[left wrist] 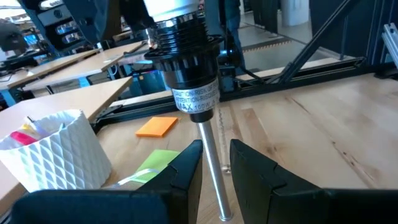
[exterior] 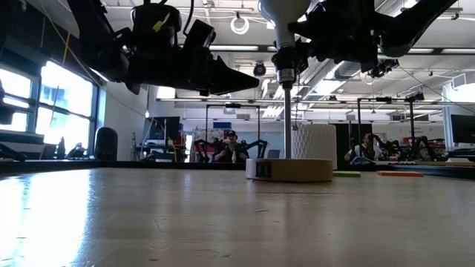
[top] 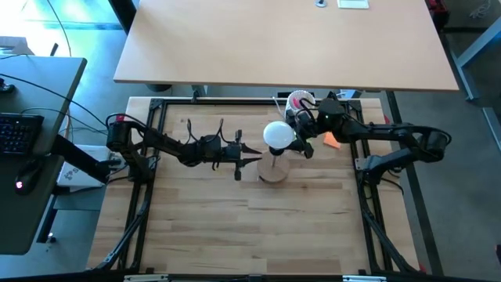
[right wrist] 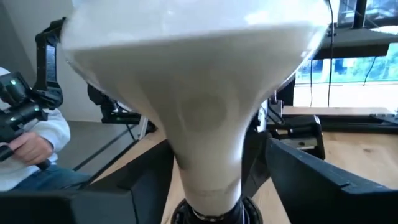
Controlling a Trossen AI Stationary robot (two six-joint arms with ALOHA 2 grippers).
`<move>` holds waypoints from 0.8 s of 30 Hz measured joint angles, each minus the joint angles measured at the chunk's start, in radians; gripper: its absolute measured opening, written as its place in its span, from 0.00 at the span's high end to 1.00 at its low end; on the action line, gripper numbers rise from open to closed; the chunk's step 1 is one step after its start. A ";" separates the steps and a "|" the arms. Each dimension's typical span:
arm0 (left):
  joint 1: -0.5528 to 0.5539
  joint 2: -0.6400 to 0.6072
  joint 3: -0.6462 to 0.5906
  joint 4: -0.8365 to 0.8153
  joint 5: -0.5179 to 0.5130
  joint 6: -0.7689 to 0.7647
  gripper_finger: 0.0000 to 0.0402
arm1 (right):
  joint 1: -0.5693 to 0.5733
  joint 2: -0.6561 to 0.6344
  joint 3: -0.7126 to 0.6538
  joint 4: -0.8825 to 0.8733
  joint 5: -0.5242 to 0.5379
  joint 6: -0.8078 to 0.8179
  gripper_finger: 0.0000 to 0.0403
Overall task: Screw lightbulb
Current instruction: Insert the lightbulb into the lamp socket
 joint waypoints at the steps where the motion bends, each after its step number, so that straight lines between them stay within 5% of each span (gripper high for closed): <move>1: 0.000 0.000 0.000 0.000 0.000 0.000 0.81 | 0.000 0.005 0.002 0.000 -0.002 0.000 0.40; 10: 0.000 0.000 0.000 -0.019 0.000 -0.001 0.81 | 0.010 0.009 0.004 0.001 0.012 -0.004 0.68; 24: -0.004 0.000 0.000 -0.026 -0.040 0.000 0.81 | 0.169 -0.012 -0.001 -0.091 0.337 -0.050 0.68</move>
